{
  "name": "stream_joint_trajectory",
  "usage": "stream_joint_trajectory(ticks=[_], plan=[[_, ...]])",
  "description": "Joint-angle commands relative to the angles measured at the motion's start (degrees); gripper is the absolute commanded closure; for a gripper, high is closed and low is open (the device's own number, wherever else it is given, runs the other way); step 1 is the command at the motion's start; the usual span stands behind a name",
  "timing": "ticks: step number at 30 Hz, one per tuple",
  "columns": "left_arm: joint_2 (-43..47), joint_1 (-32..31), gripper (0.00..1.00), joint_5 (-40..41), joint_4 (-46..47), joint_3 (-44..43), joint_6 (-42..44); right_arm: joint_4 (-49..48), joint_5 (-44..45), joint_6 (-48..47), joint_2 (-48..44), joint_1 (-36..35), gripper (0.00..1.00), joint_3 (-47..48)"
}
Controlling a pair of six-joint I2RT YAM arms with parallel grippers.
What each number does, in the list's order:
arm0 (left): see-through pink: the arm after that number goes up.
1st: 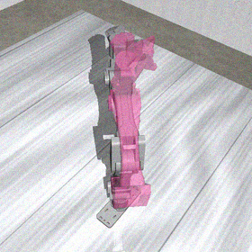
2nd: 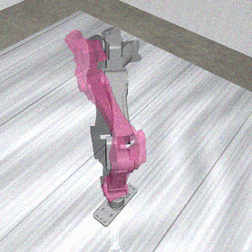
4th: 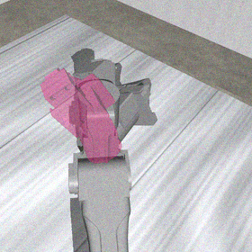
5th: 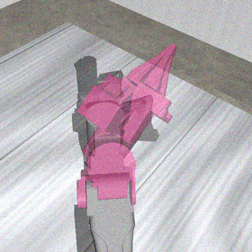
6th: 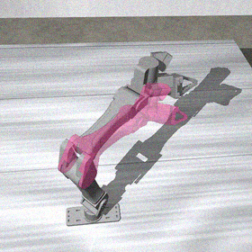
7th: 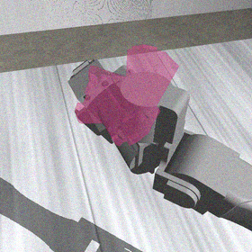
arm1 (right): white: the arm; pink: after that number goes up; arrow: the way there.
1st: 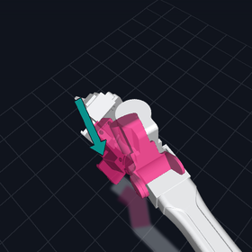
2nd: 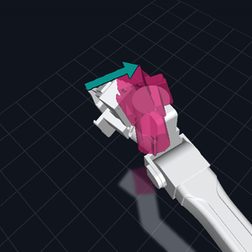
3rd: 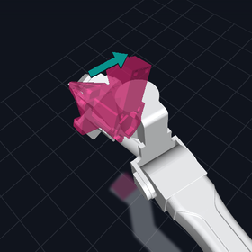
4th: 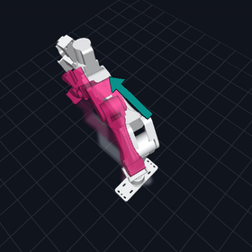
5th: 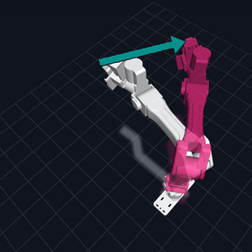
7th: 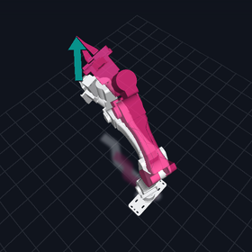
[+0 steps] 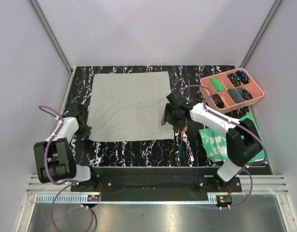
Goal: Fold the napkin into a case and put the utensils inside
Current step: Pick up the flattened napkin from the center of the board.
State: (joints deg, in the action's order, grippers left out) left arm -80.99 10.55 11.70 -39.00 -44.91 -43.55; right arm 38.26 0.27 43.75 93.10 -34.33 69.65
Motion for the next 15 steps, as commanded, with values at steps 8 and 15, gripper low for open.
stream_joint_trajectory(ticks=[8, 15], plan=[[12.4, 1.4, 1.00, -0.2, -1.2, 6.0, -2.9, 5.3, 8.8, 11.4, 7.0, -7.4, 0.47, -1.8], [15.7, 1.4, 1.00, -0.2, 0.2, 7.7, -2.7, 8.6, 15.0, 13.7, 7.6, -7.9, 0.56, -3.6]])
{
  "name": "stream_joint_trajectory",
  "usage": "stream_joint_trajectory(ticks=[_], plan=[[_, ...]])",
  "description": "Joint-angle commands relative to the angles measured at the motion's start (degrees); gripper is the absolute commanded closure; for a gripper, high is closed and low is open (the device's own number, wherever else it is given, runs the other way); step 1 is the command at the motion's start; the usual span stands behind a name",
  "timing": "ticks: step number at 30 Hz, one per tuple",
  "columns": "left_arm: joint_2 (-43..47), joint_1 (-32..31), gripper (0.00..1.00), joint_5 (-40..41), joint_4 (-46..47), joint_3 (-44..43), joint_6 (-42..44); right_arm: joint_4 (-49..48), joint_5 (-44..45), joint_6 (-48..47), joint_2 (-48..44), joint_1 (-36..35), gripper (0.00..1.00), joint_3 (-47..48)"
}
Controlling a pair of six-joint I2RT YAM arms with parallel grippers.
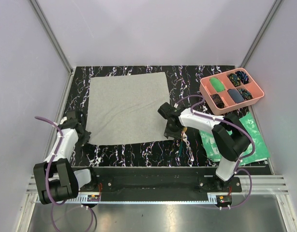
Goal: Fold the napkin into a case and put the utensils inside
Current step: Pick up the flattened napkin from the center of the board.
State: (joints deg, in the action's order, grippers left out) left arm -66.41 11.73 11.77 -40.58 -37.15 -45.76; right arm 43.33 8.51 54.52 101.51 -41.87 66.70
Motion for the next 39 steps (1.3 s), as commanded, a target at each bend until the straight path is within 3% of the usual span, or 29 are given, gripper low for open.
stream_joint_trajectory(ticks=[1, 18, 26, 35, 39], plan=[[0.9, 0.2, 1.00, -0.5, 1.9, -0.1, -0.4, 3.8, 7.8, 3.0, -1.5, -0.4, 0.55, -0.8], [0.8, 0.3, 1.00, -0.1, 3.1, 1.1, 1.6, 1.8, 8.3, 1.6, 1.8, 0.2, 0.53, 1.2], [0.9, 0.2, 1.00, 0.4, 3.2, 1.5, 1.6, -4.6, 5.6, 1.8, 1.5, 2.5, 0.56, -5.3], [1.8, 0.2, 1.00, -1.2, 3.1, 1.6, 2.2, -12.5, 4.9, -1.9, -0.5, 3.2, 0.88, -11.8], [5.1, 0.2, 1.00, -5.1, 3.5, -0.4, 4.4, -13.6, 6.6, -9.2, -9.1, 3.1, 1.00, -11.5]])
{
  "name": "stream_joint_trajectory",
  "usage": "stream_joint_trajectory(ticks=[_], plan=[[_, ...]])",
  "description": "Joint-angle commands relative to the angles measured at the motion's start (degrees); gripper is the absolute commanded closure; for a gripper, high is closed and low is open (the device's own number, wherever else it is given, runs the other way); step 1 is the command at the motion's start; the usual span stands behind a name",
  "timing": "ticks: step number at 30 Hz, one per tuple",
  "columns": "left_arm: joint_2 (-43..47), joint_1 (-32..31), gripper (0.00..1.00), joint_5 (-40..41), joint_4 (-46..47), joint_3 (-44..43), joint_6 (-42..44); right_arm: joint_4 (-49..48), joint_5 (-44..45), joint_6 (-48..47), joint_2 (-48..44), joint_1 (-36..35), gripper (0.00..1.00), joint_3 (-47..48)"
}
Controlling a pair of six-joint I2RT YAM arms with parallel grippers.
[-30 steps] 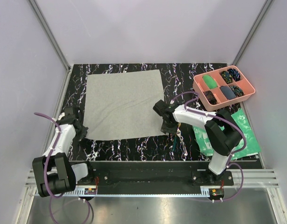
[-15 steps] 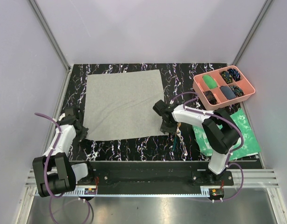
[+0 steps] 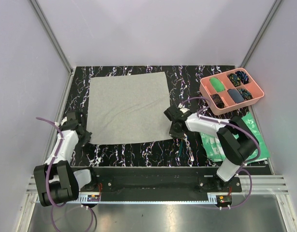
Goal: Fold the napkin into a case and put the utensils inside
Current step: Pick up the flattened napkin from the center of the board, then fold and flatten the napkin at the center of the board.
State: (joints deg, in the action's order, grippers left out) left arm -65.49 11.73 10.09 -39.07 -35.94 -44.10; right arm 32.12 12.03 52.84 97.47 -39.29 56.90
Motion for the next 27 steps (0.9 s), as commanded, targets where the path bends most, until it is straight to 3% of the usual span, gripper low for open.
stream_joint_trajectory(ticks=[1, 7, 11, 16, 21, 24, 27], plan=[[7.0, 0.3, 1.00, -5.8, 2.2, -2.2, 4.0, -2.7, 3.0, -9.5, -7.5, 0.4, 1.00, -1.2], [26.4, 0.2, 1.00, -17.0, 4.4, -8.3, 6.0, -0.1, -2.2, -24.3, -29.7, -0.8, 1.00, 5.2], [33.3, 0.2, 1.00, -17.4, 1.4, -18.5, 7.4, 5.2, -7.7, -33.5, -41.5, -0.9, 1.00, 13.1], [30.8, -0.5, 1.00, -16.0, -7.7, -41.4, 12.1, 7.4, -18.3, -41.5, -51.6, -0.9, 1.00, 21.2], [26.3, -6.6, 1.00, -2.0, -12.5, -60.7, 14.0, 7.3, -19.1, -41.9, -58.1, -0.8, 1.00, 27.1], [24.2, -6.8, 1.00, -1.3, -12.4, -65.1, 14.2, 6.4, -14.0, -39.7, -57.2, -0.8, 1.00, 29.1], [21.0, -6.8, 1.00, -2.9, -9.9, -62.9, 14.0, 5.9, -5.6, -39.2, -52.8, -0.8, 1.00, 29.8]])
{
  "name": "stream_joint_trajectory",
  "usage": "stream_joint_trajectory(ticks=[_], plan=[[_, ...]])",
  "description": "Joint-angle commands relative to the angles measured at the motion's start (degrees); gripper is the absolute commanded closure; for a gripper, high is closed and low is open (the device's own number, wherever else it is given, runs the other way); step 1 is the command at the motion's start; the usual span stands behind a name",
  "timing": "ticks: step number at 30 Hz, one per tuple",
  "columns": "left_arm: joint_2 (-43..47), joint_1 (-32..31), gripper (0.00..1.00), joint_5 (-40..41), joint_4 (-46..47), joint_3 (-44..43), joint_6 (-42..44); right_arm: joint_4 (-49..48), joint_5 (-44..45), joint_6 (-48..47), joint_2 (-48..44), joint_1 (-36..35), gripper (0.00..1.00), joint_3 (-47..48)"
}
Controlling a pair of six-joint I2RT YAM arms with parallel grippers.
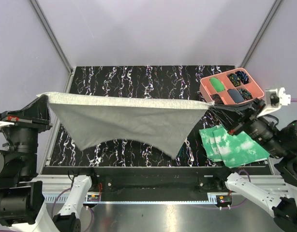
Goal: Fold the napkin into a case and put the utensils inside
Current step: Fold and flatten the napkin at the center of the board.
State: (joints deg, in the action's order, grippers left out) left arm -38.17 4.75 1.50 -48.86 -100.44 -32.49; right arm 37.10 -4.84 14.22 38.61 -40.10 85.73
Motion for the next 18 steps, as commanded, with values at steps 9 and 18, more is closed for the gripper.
stream_joint_trajectory(ticks=[9, 18], plan=[[-22.2, 1.1, 1.00, -0.2, 12.5, 19.1, 1.6, -6.2, 11.8, -1.7, 30.5, 7.7, 1.00, 0.0], [-57.1, 3.9, 1.00, -11.1, 21.4, 11.8, 3.9, -23.7, 6.1, -2.5, 58.2, 17.9, 1.00, 4.2]])
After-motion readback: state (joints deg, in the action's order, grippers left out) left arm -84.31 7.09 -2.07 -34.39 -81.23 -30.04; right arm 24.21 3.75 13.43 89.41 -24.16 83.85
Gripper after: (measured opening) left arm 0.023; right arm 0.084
